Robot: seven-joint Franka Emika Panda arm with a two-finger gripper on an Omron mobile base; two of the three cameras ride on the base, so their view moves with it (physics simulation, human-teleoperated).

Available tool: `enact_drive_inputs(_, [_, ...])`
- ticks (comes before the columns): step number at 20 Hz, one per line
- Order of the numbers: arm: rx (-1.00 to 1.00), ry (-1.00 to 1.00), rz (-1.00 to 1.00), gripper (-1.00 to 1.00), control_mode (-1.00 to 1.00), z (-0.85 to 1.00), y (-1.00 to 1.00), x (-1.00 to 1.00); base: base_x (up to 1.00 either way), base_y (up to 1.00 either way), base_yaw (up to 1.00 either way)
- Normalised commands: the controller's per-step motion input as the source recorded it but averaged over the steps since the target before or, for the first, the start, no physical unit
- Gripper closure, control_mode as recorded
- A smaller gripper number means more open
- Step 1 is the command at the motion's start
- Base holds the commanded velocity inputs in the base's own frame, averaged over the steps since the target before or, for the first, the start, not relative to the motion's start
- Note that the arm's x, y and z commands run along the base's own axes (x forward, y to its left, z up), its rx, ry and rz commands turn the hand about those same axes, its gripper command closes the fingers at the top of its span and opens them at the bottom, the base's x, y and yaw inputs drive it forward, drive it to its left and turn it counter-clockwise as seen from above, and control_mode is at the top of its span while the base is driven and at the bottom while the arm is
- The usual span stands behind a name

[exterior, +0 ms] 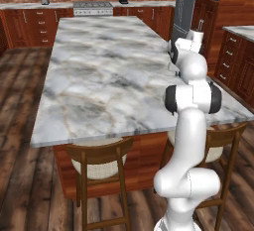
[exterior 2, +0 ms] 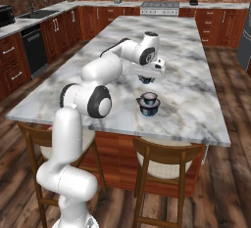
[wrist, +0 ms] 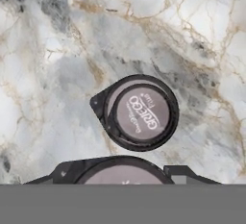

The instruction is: Stack the yogurt containers by placing the smaller containers on top of the larger containers.

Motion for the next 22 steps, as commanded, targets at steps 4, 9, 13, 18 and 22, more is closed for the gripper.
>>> enact_drive_inputs(4, [-0.06,0.0,0.0,1.0,-1.0,-0.12,0.0,0.0,0.0,0.0,0.0])
enact_drive_inputs(9, [-0.08,0.0,0.0,1.0,-1.0,-0.16,0.0,0.0,0.0,0.0,0.0])
enact_drive_inputs(13, [-0.01,0.0,0.0,1.0,-1.0,-0.02,0.0,0.0,0.0,0.0,0.0])
enact_drive_inputs(18, [0.0,0.0,0.0,1.0,-1.0,-0.09,0.0,0.0,0.0,0.0,0.0])
enact_drive_inputs(22, [-0.01,0.0,0.0,1.0,-1.0,-0.21,0.0,0.01,0.0,0.0,0.0])
